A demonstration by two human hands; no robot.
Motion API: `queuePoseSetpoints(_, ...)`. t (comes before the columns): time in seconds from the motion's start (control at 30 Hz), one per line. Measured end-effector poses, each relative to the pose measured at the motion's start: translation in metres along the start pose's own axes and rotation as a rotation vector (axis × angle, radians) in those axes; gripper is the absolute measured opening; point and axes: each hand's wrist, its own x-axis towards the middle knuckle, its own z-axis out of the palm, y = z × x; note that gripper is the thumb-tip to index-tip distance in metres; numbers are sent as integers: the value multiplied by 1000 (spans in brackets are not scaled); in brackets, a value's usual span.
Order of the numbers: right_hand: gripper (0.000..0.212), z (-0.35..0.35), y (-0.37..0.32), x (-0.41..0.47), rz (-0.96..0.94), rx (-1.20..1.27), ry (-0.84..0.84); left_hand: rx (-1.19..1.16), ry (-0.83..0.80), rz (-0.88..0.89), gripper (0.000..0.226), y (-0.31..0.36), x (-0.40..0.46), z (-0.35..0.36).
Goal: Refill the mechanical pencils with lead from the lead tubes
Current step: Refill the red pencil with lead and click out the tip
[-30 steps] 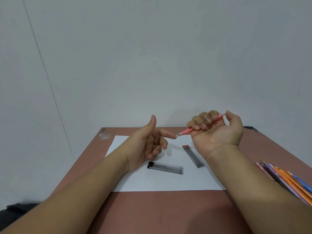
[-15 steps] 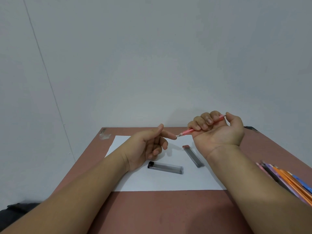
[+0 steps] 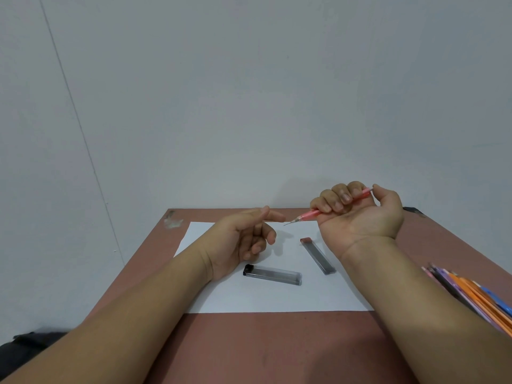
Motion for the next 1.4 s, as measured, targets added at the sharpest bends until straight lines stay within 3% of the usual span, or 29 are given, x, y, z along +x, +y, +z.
queuePoseSetpoints(0.3,27,-4,3,2,2,-53,7,-29,13,3,29,-1,1,-3)
queuePoseSetpoints(0.63,35,-3,2,2,9,-34,21,67,117,-23,52,-2,3,1)
queuePoseSetpoints(1.4,34,1,5,-2,12,-24,16,166,81,32,52,-3,2,5)
